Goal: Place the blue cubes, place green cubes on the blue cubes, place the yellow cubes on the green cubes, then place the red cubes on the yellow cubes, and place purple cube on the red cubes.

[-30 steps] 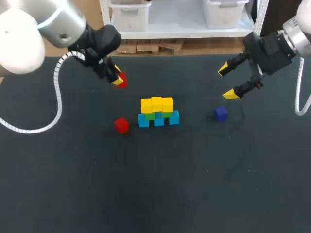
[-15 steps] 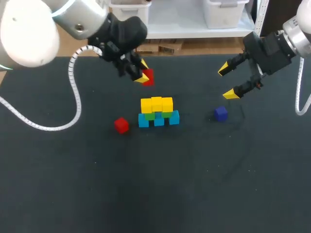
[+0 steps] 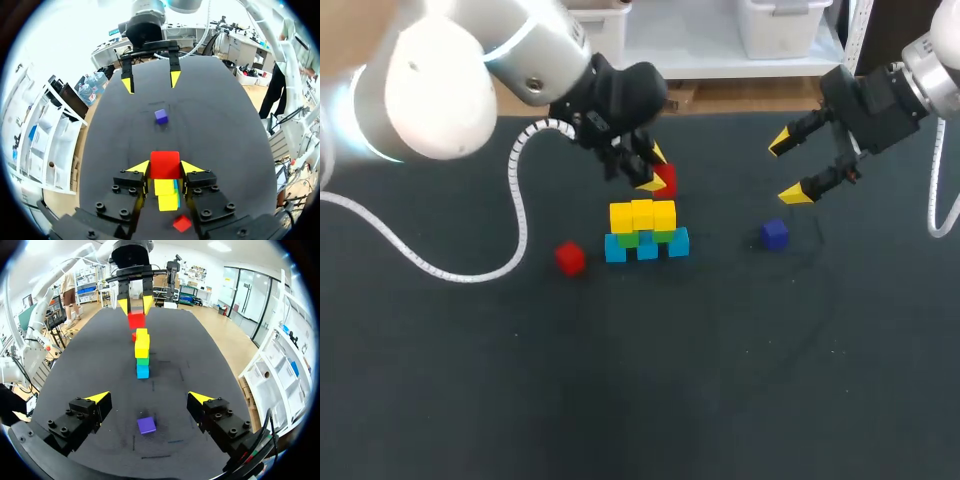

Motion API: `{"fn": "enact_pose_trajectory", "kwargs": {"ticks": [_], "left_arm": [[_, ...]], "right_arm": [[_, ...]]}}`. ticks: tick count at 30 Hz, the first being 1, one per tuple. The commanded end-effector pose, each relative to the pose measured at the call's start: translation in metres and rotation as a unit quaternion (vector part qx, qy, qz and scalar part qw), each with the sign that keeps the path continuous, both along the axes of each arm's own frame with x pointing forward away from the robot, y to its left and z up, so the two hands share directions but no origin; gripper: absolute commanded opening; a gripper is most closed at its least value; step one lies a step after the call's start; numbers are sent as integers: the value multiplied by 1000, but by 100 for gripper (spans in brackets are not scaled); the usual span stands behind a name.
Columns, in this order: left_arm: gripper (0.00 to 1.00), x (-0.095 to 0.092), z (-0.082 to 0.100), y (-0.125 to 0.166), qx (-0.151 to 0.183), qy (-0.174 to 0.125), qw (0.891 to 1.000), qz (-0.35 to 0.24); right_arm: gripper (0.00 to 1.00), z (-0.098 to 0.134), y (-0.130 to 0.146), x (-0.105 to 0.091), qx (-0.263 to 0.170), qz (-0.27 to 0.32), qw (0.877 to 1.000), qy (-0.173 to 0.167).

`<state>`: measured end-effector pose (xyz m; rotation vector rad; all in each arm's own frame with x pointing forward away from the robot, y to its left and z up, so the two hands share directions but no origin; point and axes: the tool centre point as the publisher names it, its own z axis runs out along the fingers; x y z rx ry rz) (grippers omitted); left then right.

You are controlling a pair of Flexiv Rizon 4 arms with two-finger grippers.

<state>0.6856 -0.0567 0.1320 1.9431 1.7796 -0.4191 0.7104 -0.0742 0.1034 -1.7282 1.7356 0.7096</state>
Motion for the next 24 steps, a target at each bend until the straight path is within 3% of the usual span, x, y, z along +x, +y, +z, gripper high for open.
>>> {"fn": "enact_pose_trajectory", "kwargs": {"ticks": [1, 12, 24], "left_arm": [[0, 0, -6, -3, 6, 2, 1000, -2], [0, -4, -25, -1, 12, 25, 1000, 9], [0, 4, -30, 4, 17, 28, 999, 14]], "right_arm": [[100, -1, 0, 1, 1, 1, 1000, 0], [100, -1, 0, 1, 1, 1, 1000, 0], [100, -1, 0, 1, 1, 1, 1000, 0]]}}
